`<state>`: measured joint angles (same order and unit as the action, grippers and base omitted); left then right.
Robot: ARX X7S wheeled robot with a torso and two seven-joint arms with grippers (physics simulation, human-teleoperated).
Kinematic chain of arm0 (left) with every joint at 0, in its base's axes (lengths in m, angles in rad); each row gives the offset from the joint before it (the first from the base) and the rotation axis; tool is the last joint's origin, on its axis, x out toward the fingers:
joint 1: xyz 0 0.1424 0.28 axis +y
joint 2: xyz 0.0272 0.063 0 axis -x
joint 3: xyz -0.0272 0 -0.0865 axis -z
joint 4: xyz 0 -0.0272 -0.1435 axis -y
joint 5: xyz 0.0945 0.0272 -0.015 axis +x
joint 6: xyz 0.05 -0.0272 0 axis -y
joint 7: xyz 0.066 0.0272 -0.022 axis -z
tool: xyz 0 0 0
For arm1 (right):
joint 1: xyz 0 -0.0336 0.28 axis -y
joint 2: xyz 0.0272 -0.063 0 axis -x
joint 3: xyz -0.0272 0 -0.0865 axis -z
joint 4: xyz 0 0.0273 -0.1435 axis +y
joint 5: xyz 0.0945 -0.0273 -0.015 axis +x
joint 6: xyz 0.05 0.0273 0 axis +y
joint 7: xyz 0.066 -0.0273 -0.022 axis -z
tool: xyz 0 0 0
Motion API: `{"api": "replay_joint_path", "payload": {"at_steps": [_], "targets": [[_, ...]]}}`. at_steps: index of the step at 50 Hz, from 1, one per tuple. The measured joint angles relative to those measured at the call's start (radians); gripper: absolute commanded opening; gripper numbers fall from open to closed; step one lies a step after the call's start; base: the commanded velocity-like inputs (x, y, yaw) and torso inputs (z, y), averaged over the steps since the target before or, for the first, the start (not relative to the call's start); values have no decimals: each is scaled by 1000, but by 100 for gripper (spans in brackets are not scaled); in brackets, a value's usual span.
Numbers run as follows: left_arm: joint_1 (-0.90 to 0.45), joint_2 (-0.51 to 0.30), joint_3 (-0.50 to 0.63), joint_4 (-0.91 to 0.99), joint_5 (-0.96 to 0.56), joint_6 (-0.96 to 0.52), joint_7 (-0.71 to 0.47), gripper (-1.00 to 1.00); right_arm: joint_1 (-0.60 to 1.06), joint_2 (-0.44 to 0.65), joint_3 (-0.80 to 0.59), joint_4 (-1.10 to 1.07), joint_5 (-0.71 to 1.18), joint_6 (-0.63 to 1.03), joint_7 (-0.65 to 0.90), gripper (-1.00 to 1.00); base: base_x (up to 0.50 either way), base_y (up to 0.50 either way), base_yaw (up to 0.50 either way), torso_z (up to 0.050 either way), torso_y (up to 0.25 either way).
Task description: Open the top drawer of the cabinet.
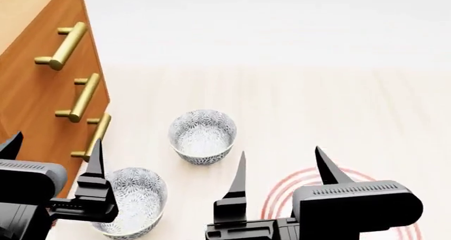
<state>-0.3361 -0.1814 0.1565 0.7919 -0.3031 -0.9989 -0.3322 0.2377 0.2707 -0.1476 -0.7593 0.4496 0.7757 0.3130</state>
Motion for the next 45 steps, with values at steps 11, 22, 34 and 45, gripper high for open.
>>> {"api": "replay_joint_path", "payload": {"at_steps": [11, 22, 34, 45], "targets": [[-6, -7, 5, -1, -6, -4, -8, 100, 6, 4, 0, 8, 7, 1, 3, 100, 500, -94, 0, 0, 1], [-4, -14, 13, -2, -12, -4, -14, 100, 3, 7, -2, 15, 10, -10, 4, 100, 473, -200, 0, 0, 0], [39, 12, 19, -102, 251, 118, 207, 100, -5, 12, -4, 29, 6, -30, 6, 100, 0, 0, 0, 0, 0], [116, 74, 0, -188, 1097, 609, 565, 100, -4, 17, -8, 24, 8, -29, 13, 100, 0, 0, 0, 0, 0]]}}
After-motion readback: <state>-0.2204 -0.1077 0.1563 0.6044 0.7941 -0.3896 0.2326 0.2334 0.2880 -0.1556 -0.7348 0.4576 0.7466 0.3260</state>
